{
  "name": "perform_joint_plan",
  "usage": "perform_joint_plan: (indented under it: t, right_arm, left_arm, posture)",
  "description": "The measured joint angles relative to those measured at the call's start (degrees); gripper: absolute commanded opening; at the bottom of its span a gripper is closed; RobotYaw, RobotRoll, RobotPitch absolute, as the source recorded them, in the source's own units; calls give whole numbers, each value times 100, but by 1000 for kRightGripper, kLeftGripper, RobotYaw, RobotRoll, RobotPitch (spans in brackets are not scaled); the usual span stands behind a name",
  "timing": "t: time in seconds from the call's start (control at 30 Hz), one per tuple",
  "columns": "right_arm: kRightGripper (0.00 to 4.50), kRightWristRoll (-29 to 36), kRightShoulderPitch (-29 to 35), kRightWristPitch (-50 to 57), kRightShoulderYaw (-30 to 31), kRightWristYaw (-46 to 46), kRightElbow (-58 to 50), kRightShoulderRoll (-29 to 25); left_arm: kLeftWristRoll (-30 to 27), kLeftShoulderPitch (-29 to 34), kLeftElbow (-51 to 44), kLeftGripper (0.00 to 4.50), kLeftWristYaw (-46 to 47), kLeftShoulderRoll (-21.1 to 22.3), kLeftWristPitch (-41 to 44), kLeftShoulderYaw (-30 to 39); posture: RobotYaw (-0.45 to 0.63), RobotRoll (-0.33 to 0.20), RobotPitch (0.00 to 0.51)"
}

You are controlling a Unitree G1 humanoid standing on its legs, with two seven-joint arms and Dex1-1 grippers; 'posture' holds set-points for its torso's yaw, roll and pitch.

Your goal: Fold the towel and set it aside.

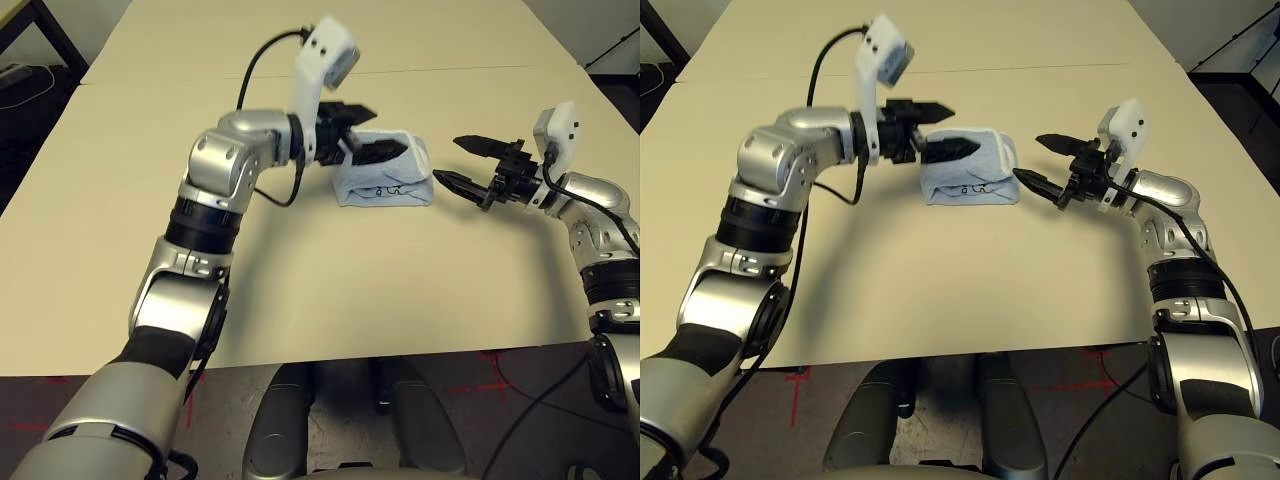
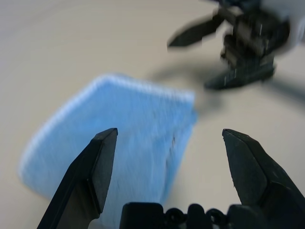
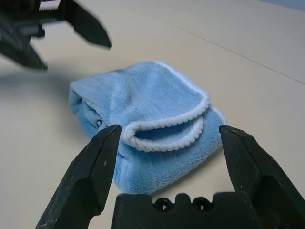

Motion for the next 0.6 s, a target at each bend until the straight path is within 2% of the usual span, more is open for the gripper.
perform_joint_plan:
  t: [0.1, 0.37, 0.6]
  right_arm:
    - [4500, 0, -2, 0, 0, 23, 0, -1]
    - [4500, 1, -9, 32, 0, 92, 0, -26]
    - [4500, 36, -175, 266, -4, 112, 21, -18]
  left_arm:
    - [48, 32, -1, 3129, -1, 1, -244, 13]
    - [127, 282, 127, 9, 42, 3, -885, 144]
    - [129, 600, 178, 9, 52, 45, -1134, 376]
  posture:
    - [91, 0, 222]
    - [91, 0, 227]
    - [89, 0, 232]
